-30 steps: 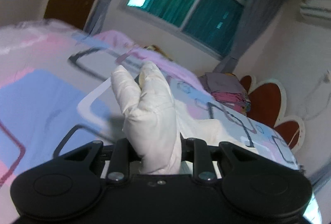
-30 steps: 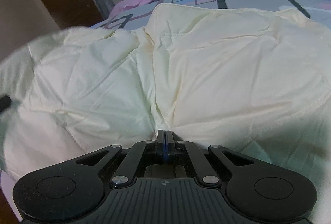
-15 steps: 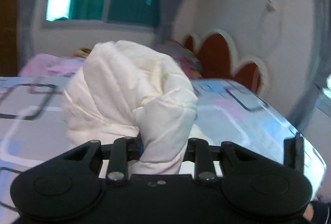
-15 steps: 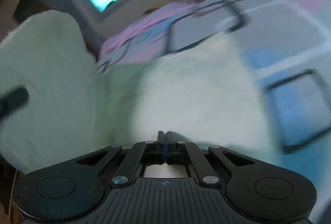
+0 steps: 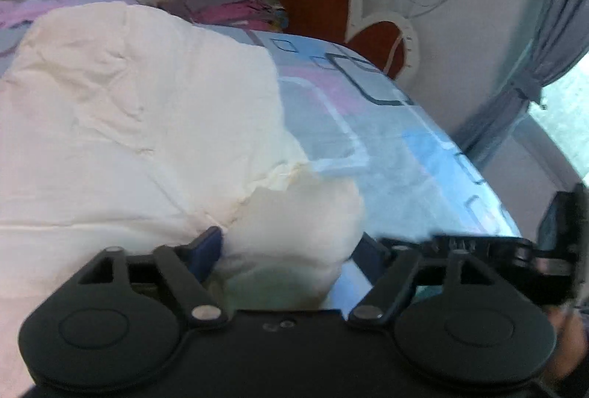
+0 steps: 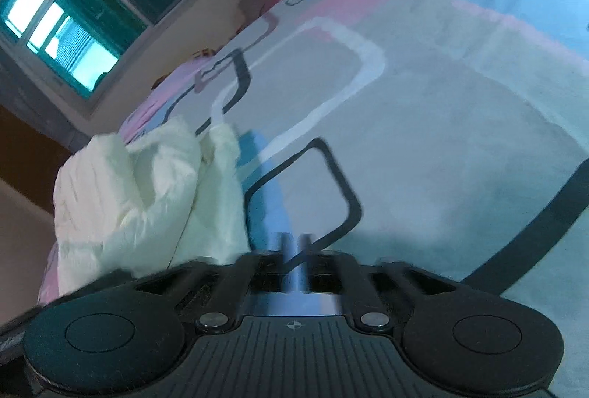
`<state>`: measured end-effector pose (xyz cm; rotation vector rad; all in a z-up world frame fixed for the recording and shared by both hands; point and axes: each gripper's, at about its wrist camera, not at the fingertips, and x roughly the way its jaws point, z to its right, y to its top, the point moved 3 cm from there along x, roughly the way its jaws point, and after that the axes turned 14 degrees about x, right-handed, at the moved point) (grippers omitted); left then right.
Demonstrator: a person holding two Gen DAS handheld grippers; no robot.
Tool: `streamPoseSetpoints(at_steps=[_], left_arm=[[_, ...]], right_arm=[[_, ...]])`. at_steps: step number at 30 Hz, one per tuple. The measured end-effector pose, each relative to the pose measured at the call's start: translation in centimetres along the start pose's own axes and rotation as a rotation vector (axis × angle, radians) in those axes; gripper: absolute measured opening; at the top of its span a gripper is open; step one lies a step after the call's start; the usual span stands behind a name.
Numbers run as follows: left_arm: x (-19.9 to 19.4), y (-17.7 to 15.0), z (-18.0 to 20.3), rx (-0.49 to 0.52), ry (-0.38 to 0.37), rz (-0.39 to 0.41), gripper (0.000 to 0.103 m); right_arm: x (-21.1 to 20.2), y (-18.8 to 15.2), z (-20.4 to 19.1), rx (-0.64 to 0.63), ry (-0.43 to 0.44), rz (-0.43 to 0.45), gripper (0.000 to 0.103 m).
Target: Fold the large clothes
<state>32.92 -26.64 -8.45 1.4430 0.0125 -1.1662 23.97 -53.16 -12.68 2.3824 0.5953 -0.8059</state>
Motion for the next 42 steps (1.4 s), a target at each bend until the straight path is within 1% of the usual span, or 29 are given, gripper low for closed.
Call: streamPoseSetpoints(at_steps=[1, 2, 4, 6, 8, 9, 10, 11, 12, 13, 15, 17, 18, 19, 20, 21, 23, 24, 26, 27, 29, 30, 32, 34, 35, 36, 38, 39, 42], left_arm=[[-0.8, 0.2, 0.2, -0.002, -0.019, 0.013, 0.081], [-1.6, 0.5, 0.5, -0.007, -0.032, 0.036, 0.081], [-3.5, 0.9, 0.2, -0.036, -0.061, 0.085, 0.081], [-5.9, 1.2, -0.8, -0.076, -0.078, 0.151, 0.079], [-8.5, 1.4, -2.6, -0.09, -0.04, 0.222, 0.078], [-9.4, 1.5, -3.8, -0.104, -0.011, 0.248, 0.074], [-10.2, 1.4, -5.2, -0.121, 0.009, 0.275, 0.066], [-10.7, 1.3, -6.5, -0.134, 0.035, 0.295, 0.062], [-11.0, 1.1, -7.9, -0.142, 0.078, 0.295, 0.057], [-11.3, 0.9, -9.3, -0.147, 0.12, 0.29, 0.057], [-10.9, 0.3, -11.8, -0.166, 0.176, 0.268, 0.051], [-10.4, -0.3, -13.3, -0.186, 0.185, 0.232, 0.046], [-10.1, -0.7, -13.8, -0.186, 0.194, 0.218, 0.044], [-10.3, -1.6, -14.6, -0.187, 0.192, 0.196, 0.041], [-10.3, -2.4, -15.0, -0.188, 0.18, 0.18, 0.038], [-9.8, -2.5, -15.0, -0.189, 0.162, 0.171, 0.036], [-8.6, -3.0, -14.5, -0.177, 0.128, 0.154, 0.035], [-8.1, -3.3, -14.1, -0.156, 0.118, 0.145, 0.035], [-7.3, -4.2, -13.1, -0.118, 0.111, 0.126, 0.035], [-6.7, -4.3, -12.8, -0.097, 0.104, 0.113, 0.035], [-5.6, -4.5, -11.9, -0.026, 0.111, 0.084, 0.035], [-5.0, -4.6, -11.8, -0.011, 0.116, 0.074, 0.035], [-4.5, -5.1, -11.8, -0.018, 0.115, 0.067, 0.035], [-4.8, -4.8, -12.2, -0.026, 0.1, 0.062, 0.034], [-5.4, -4.7, -12.4, -0.027, 0.086, 0.062, 0.034], [-5.9, -4.3, -12.6, -0.024, 0.079, 0.067, 0.034], [-7.3, -3.7, -13.2, -0.016, 0.091, 0.111, 0.04], [-8.1, -3.3, -13.6, -0.015, 0.105, 0.138, 0.041], [-9.0, -1.6, -16.1, -0.039, 0.152, 0.195, 0.041]], right_arm=[[-0.6, 0.1, -0.4, -0.013, 0.026, 0.037, 0.088], [-0.9, 0.1, -0.9, -0.031, 0.047, 0.046, 0.087], [-1.2, 0.6, -2.2, -0.047, 0.072, 0.043, 0.087], [-1.5, 0.5, -3.5, -0.058, 0.107, 0.049, 0.087], [-1.4, 0.6, -5.0, -0.076, 0.132, 0.051, 0.087], [-1.4, 0.5, -5.7, -0.086, 0.147, 0.056, 0.08], [-1.4, 0.5, -6.5, -0.095, 0.164, 0.052, 0.076], [-1.1, 0.5, -7.3, -0.103, 0.182, 0.041, 0.072], [-1.0, 0.4, -8.3, -0.121, 0.202, 0.028, 0.07], [-0.2, 0.2, -9.4, -0.141, 0.211, 0.022, 0.069], [0.2, -0.3, -11.1, -0.172, 0.232, -0.001, 0.069], [0.3, -1.6, -12.3, -0.203, 0.255, -0.037, 0.068], [0.5, -2.2, -12.8, -0.232, 0.256, -0.051, 0.066], [0.8, -3.0, -13.1, -0.261, 0.25, -0.07, 0.061], [1.2, -3.7, -13.2, -0.281, 0.231, -0.093, 0.05], [1.7, -4.4, -13.0, -0.301, 0.202, -0.113, 0.044], [2.1, -5.7, -12.2, -0.346, 0.146, -0.125, 0.04], [2.3, -6.3, -11.7, -0.362, 0.123, -0.129, 0.036], [3.1, -7.2, -10.1, -0.363, 0.067, -0.141, 0.03], [3.6, -7.5, -9.3, -0.349, 0.046, -0.152, 0.029], [4.6, -8.2, -8.0, -0.329, 0.02, -0.158, 0.029], [5.2, -8.4, -7.4, -0.309, 0.019, -0.159, 0.029], [5.9, -8.3, -7.1, -0.277, 0.013, -0.16, 0.029], [5.6, -8.0, -7.6, -0.28, 0.01, -0.164, 0.03], [5.1, -7.8, -7.9, -0.28, 0.011, -0.161, 0.033], [4.5, -7.3, -8.3, -0.271, 0.014, -0.15, 0.051], [2.7, -6.3, -9.4, -0.285, 0.06, -0.076, 0.078], [2.2, -5.7, -10.3, -0.302, 0.098, -0.05, 0.078], [2.6, -3.7, -12.9, -0.323, 0.144, -0.025, 0.078]])
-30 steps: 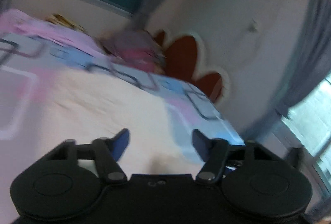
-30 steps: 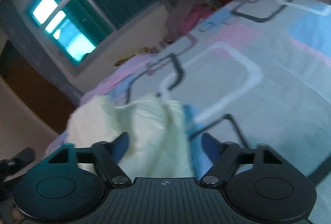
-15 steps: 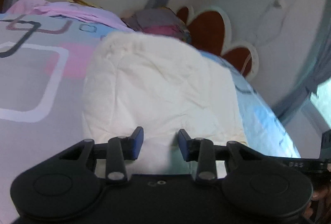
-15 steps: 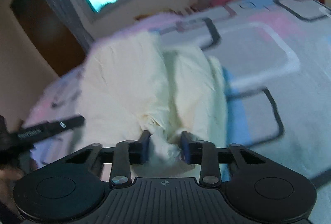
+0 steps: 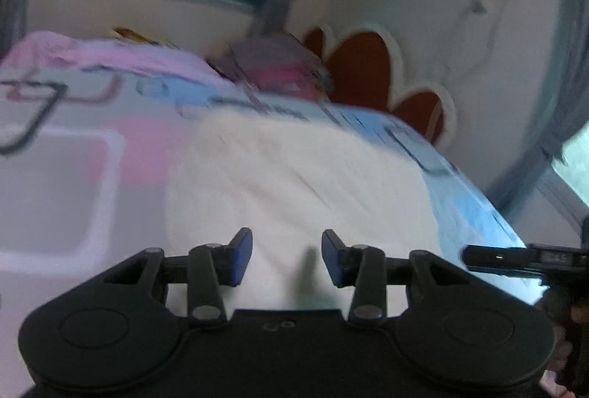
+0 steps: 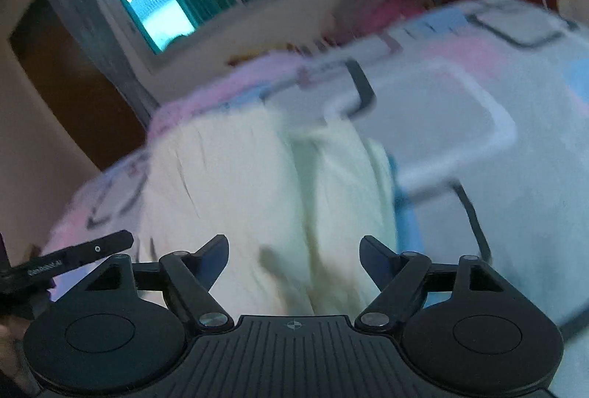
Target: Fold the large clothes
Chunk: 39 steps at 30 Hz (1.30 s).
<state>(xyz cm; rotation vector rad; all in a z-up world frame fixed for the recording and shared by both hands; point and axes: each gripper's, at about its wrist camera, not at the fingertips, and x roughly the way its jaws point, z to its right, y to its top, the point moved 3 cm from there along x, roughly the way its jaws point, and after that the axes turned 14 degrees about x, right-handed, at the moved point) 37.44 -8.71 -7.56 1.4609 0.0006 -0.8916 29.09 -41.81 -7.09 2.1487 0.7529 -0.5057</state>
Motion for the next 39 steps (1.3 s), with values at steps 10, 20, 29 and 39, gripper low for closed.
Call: streamPoseSetpoints(at_steps=[10, 20, 29, 39], left_arm=[[5.4, 3.4, -3.7, -0.039, -0.047, -0.027, 0.041], [10.7, 2.9, -0.7, 0.034, -0.112, -0.098, 0.042], [13.8, 1.4, 1.1, 0.142, -0.026, -0.185, 0.043], [8.3, 3.3, 0.3, 0.155, 0.062, -0.109, 0.065]], right_arm=[[8.1, 4.9, -2.4, -0.033, 0.085, -0.093, 0.046], [8.1, 2.0, 2.0, -0.035, -0.061, -0.062, 0.021], [10.4, 0.6, 4.1, -0.02, -0.106, -0.08, 0.021], [5.3, 4.9, -0.2, -0.124, -0.113, 0.082, 0.051]])
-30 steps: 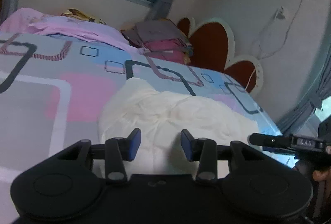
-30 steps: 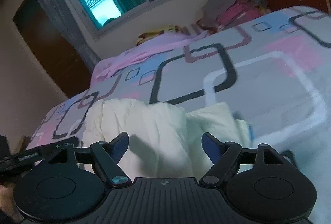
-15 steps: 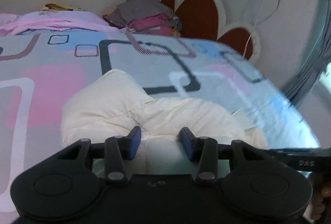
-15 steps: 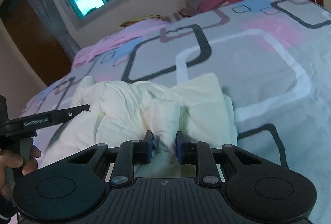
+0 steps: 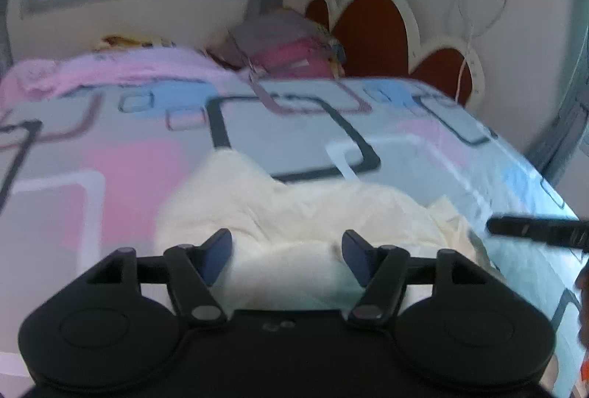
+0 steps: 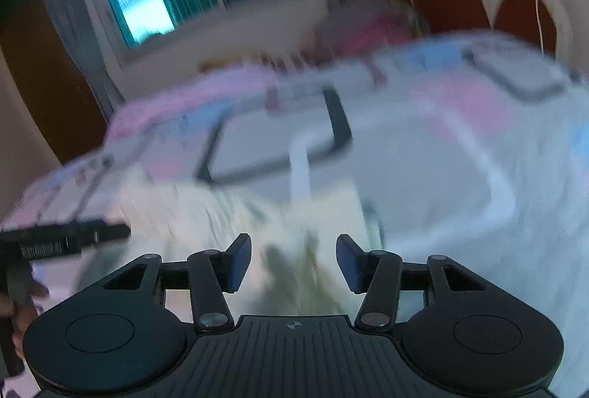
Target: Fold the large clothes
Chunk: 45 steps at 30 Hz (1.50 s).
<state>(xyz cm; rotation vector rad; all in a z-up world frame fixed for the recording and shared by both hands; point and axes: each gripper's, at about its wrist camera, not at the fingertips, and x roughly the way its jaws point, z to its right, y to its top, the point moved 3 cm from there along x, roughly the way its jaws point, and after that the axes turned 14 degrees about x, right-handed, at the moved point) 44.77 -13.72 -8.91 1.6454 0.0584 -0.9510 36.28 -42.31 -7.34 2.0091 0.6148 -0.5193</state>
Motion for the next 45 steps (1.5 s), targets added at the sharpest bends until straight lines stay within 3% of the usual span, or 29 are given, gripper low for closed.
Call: streamPoseSetpoints(at_steps=[4, 5, 8, 11, 20, 26, 30, 36, 42, 45], left_arm=[[0.8, 0.8, -2.1, -0.077, 0.046, -0.022, 0.047], [1.0, 1.0, -2.5, -0.103, 0.047, -0.014, 0.047], [2.6, 1.1, -3.3, -0.171, 0.023, -0.018, 0.047], [4.7, 0.5, -3.3, -0.186, -0.002, -0.059, 0.049], [7.3, -0.9, -2.0, -0.08, 0.037, -0.145, 0.049], [5.4, -0.2, -1.4, -0.026, 0.046, -0.155, 0.048], [-0.9, 0.7, 0.7, 0.032, 0.065, -0.043, 0.048], [-6.4, -1.4, 4.2, 0.039, 0.029, 0.024, 0.048], [-6.9, -5.2, 6.0, 0.025, -0.037, -0.04, 0.048], [-6.4, -6.2, 6.4, 0.052, -0.024, -0.062, 0.05]], right_arm=[[3.0, 1.9, -5.5, -0.117, 0.062, -0.04, 0.046], [4.1, 1.9, -6.7, -0.141, 0.073, -0.06, 0.039], [7.9, 0.8, -8.6, -0.21, 0.036, -0.146, 0.033], [10.9, -1.1, -7.4, -0.229, -0.047, -0.207, 0.032], [13.6, -3.4, -4.6, -0.166, -0.042, -0.199, 0.032], [11.6, -2.9, -5.0, -0.178, -0.035, -0.198, 0.033], [5.5, -2.1, -5.4, -0.181, 0.042, -0.122, 0.033], [-0.8, -5.1, -4.5, -0.255, 0.044, -0.128, 0.033], [-2.4, -8.6, -2.8, -0.275, 0.004, -0.158, 0.033], [-2.1, -10.1, -1.5, -0.252, -0.005, -0.185, 0.032]])
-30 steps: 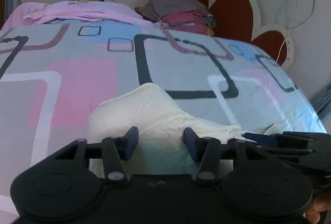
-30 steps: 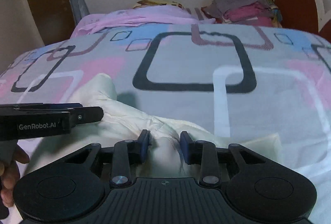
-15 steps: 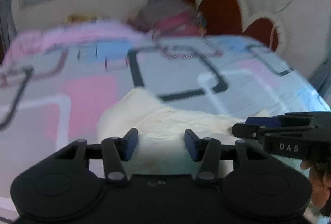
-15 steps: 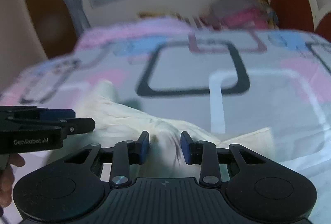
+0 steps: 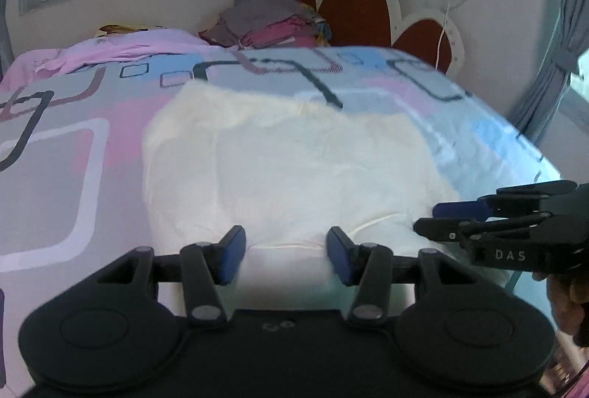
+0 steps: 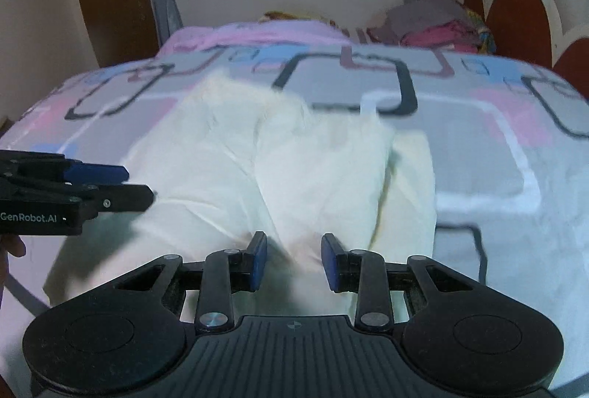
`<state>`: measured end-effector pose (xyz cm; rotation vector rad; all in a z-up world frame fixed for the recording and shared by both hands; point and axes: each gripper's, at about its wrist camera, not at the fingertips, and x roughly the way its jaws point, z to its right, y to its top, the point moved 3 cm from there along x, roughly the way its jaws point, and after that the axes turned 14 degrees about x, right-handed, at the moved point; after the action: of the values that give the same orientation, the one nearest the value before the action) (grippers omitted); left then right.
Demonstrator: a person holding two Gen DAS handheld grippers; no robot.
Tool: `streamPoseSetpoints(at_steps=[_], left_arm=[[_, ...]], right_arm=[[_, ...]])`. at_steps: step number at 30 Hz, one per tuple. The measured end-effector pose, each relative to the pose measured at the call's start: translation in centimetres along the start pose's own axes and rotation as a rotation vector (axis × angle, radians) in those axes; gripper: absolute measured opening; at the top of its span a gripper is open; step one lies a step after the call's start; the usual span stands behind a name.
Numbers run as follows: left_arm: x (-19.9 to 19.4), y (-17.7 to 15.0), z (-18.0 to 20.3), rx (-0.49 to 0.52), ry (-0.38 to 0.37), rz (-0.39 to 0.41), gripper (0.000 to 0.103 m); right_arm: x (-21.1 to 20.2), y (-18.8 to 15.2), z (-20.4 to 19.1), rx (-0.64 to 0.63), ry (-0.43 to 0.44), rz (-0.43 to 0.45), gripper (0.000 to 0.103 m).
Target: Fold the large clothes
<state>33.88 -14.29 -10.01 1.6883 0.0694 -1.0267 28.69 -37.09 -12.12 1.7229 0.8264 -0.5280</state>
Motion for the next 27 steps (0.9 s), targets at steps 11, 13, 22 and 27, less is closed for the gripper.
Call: streamPoseSetpoints(at_steps=[11, 13, 22, 27], left_arm=[[-0.1, -1.1, 1.0, 0.043, 0.027, -0.041, 0.048], [-1.8, -1.2, 1.0, 0.03, 0.008, -0.006, 0.051], [-2.5, -4.3, 2.4, 0.036, -0.004, -0.039, 0.054], [-1.8, -4.4, 2.9, 0.077, 0.013, -0.059, 0.053]], right_arm=[[-1.4, -1.6, 1.2, 0.069, -0.011, -0.008, 0.033], [-3.6, -1.7, 1.5, 0.087, 0.015, 0.012, 0.037], [-3.4, -4.9, 2.2, 0.125, 0.015, -0.086, 0.043], [-3.0, -4.9, 2.5, 0.131, 0.023, -0.1, 0.044]])
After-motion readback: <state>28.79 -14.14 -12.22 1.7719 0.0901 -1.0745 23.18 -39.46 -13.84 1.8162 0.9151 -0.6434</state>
